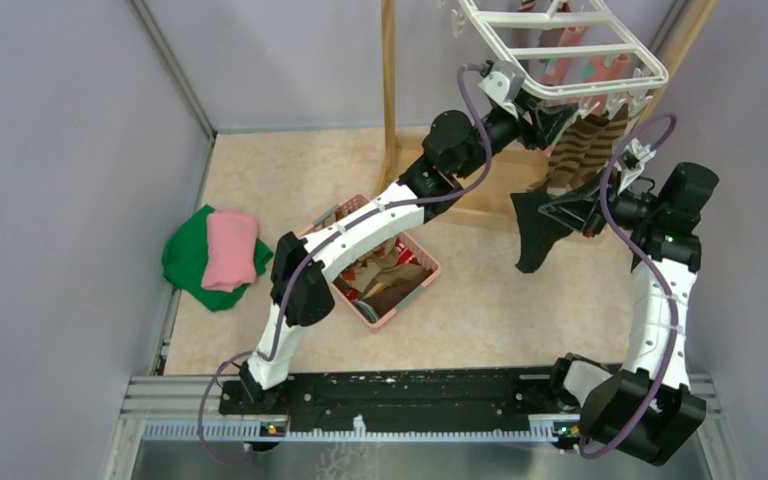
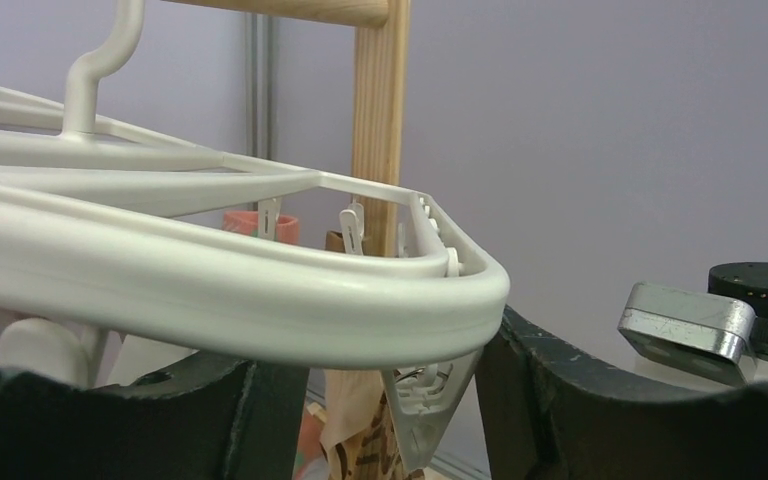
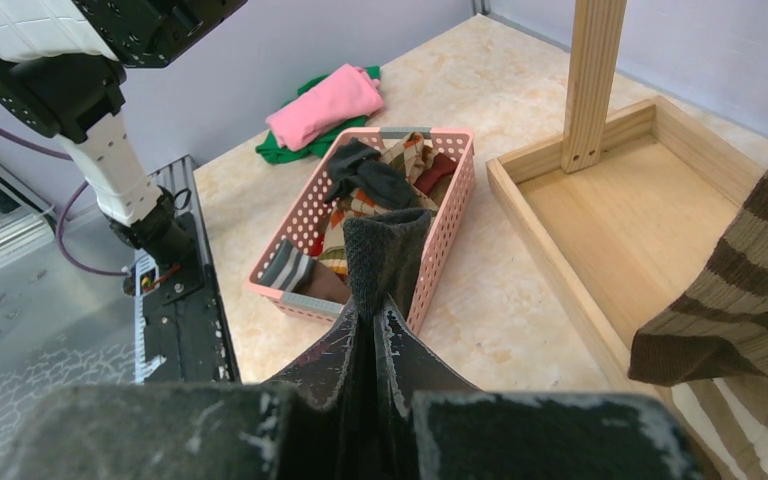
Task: Clip the socks to the hanger
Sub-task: Open the clamp at the hanger.
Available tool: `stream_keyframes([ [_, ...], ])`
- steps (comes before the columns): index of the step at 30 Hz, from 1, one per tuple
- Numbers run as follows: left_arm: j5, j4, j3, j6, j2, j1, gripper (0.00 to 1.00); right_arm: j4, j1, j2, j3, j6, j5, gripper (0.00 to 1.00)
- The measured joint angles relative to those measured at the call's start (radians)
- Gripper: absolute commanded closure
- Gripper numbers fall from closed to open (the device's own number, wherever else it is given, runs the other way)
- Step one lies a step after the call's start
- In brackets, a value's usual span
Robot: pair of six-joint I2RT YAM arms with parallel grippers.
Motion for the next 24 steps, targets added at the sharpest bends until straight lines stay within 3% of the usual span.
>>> stream_keyframes([
  [10, 0.010, 0.002, 0.010, -0.016, 0.000, 0.000, 0.80, 0.001, 0.000, 0.000, 0.000, 0.000, 0.000, 1.00],
  [16, 0.023, 0.003, 0.011, -0.032, 0.000, -0.004, 0.93, 0.005, 0.000, 0.000, -0.001, 0.009, 0.000, 1.00],
  [24, 0.024, -0.004, 0.012, -0.059, 0.000, -0.004, 0.96, 0.006, 0.000, 0.018, 0.044, 0.032, 0.006, 1.00],
])
